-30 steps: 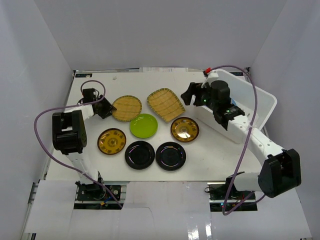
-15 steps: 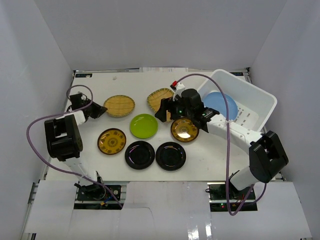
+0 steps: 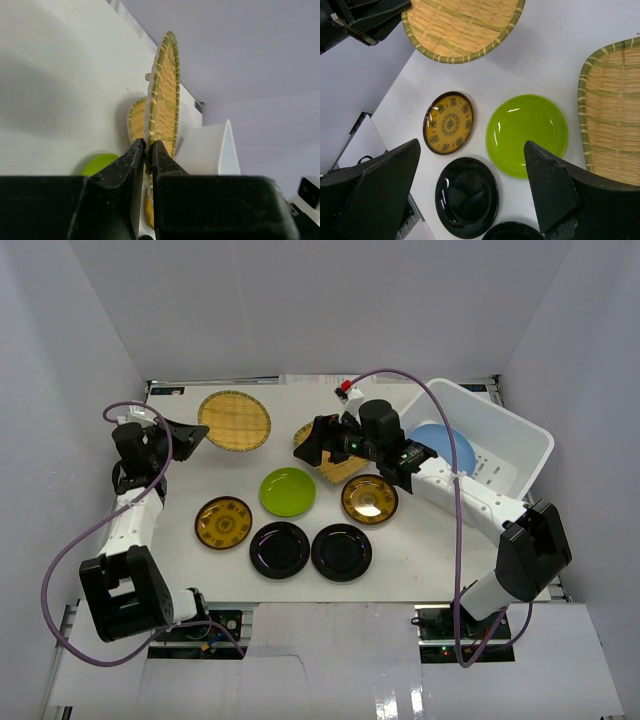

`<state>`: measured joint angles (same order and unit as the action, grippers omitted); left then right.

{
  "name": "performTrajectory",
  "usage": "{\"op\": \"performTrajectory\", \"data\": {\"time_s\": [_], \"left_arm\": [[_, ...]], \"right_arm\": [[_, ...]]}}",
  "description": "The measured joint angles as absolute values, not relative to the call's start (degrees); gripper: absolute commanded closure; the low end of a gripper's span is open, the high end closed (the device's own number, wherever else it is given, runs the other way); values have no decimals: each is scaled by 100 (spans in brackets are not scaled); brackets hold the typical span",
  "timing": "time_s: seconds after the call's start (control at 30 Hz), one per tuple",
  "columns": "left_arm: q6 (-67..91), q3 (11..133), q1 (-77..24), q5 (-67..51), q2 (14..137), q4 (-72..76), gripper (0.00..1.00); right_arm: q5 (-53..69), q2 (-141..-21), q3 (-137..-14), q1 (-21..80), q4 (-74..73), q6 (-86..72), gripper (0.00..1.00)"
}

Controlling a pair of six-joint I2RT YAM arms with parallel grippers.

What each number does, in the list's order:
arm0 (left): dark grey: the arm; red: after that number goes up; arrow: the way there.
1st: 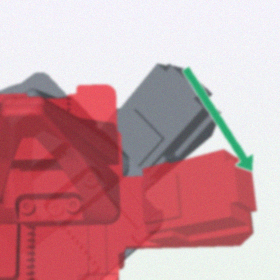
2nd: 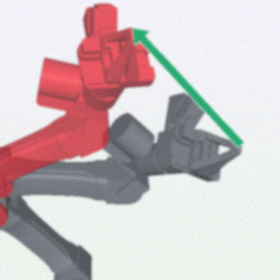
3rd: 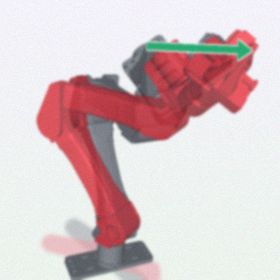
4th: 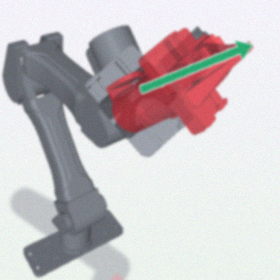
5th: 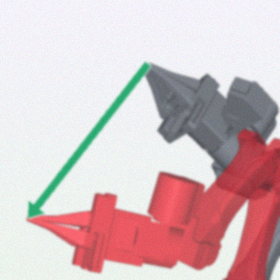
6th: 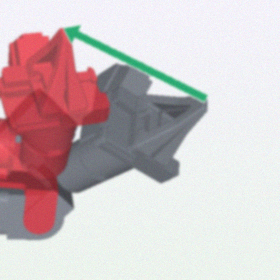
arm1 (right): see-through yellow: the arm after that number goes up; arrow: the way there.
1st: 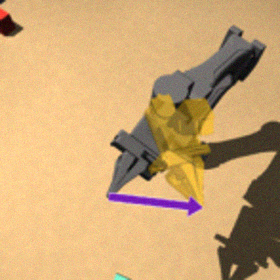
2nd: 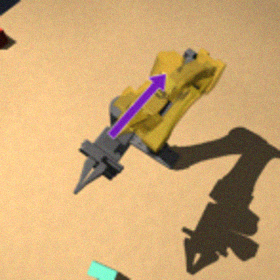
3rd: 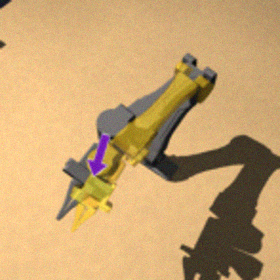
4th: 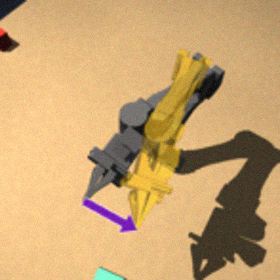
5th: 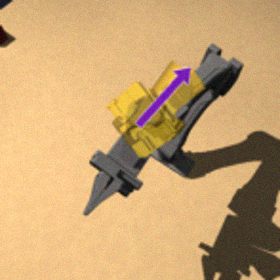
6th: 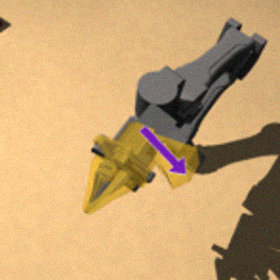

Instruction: Place the plates into the plastic bin on the countertop

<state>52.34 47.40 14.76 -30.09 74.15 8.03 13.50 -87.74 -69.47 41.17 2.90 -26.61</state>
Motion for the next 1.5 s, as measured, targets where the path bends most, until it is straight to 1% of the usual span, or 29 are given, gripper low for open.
{"op": "performTrajectory", "data": {"time_s": [0.3,0.57,0.6,0.63,0.67,0.7,0.73,0.8,0.83,0.87,0.9,0.93,1.0,1.03,1.07,1.17,1.23,1.37,1.5], "left_arm": [[5859,4539,1328,-4257,6709,1221,100],[6414,4445,860,-5072,6722,1922,100],[6434,4445,790,-5157,6753,1975,100],[6440,4445,718,-5247,6790,2016,100],[6442,4445,648,-5328,6827,2045,100],[6447,4445,587,-5404,6873,2073,100],[6453,4445,534,-5487,6914,2108,100],[6473,4440,449,-5625,6956,2165,100],[6477,4440,429,-5682,6965,2196,99],[6475,4440,412,-5756,6978,2239,94],[6488,4440,392,-5804,6989,2268,79],[6475,4440,388,-5822,7002,2292,72],[6460,4405,381,-5815,7074,2329,56],[6455,4377,370,-5824,7111,2338,37],[6486,4351,349,-5883,7146,2383,27],[6495,4346,318,-5977,7166,2449,5],[6357,4357,305,-5999,7161,2359,2],[5900,4429,303,-5848,7146,1885,2],[5308,4545,303,-5459,7116,1245,2]], "right_arm": [[1389,-8761,-7223,4021,283,-2941,10],[1678,-8724,-7223,3607,316,-3148,10],[1745,-8724,-7223,3590,346,-3197,8],[1811,-8724,-7220,3579,399,-3258,1],[1872,-8724,-7216,3568,469,-3321,2],[1927,-8724,-7210,3559,541,-3365,7],[1986,-8724,-7194,3544,637,-3424,22],[2071,-8724,-7140,3524,792,-3516,44],[2102,-8724,-7102,3509,854,-3581,66],[2134,-8724,-7028,3481,976,-3634,76],[2161,-8720,-6958,3444,1050,-3712,83],[2246,-8720,-6877,3389,1168,-3874,90],[2510,-8691,-6766,3295,1446,-4191,92],[2578,-8667,-6757,3267,1509,-4230,92],[2582,-8635,-6744,3238,1522,-4213,92],[2580,-8506,-6622,3017,1509,-4248,92],[2574,-8379,-6519,2753,1500,-4289,92],[2554,-7970,-6377,1890,1367,-4335,92],[2405,-7542,-6379,897,1153,-4239,92]]}}
